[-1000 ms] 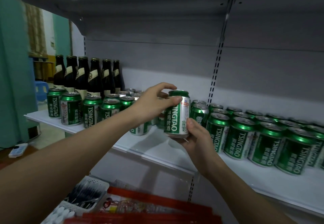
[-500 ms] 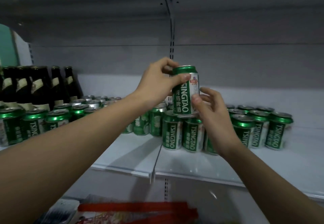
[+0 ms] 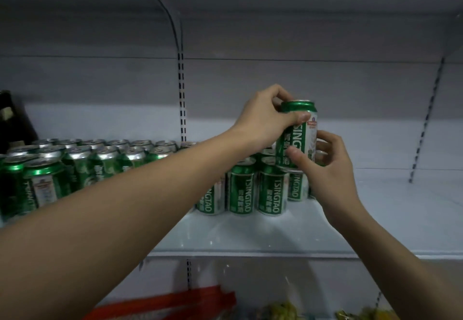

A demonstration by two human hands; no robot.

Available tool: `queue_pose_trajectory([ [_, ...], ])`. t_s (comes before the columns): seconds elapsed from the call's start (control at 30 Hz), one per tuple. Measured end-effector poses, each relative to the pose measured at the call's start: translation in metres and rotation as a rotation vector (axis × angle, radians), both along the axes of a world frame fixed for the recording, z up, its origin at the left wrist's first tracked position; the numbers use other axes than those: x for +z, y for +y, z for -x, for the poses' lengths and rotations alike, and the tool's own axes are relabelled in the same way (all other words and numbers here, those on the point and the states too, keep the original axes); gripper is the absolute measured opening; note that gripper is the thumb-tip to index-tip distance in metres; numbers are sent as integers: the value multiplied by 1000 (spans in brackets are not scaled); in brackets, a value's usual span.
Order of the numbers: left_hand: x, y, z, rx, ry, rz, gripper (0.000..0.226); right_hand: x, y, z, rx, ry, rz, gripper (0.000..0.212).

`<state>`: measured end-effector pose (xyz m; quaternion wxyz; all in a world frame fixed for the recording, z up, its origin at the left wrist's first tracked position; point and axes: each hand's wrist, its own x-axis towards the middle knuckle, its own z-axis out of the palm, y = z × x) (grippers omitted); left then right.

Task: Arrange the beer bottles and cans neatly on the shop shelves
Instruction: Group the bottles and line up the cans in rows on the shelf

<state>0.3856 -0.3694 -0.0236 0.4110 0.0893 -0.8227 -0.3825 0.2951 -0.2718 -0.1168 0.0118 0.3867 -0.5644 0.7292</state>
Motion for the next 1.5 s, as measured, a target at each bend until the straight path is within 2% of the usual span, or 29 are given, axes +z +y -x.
queue_pose_trajectory([
  [0.13,-8,13,27,15,-136,98,30,-16,16,25,-63,20,-35,46],
  [0.23,-20,13,43,49,-229,159,35,-31,21,40,-74,6,-65,48],
  [0.43,-45,8,59,129,-456,330,68,-58,19,56,-58,-10,-204,47],
  [0.63,-68,0,67,248,-662,597,64,-68,7,65,-69,-17,-389,55],
  [0.93,-74,0,66,243,-645,642,63,-67,7,61,-82,64,-445,54],
  [1.03,-70,0,58,239,-615,639,65,-61,10,54,-52,56,-355,46],
  [1.23,-56,-11,27,306,-571,658,58,-37,16,38,-319,110,-129,23],
  [1.33,-48,-21,9,352,-545,630,54,-11,14,24,-252,99,-101,6],
  [1.5,-36,-45,-30,411,-473,551,46,22,-5,-14,-108,159,-142,14],
])
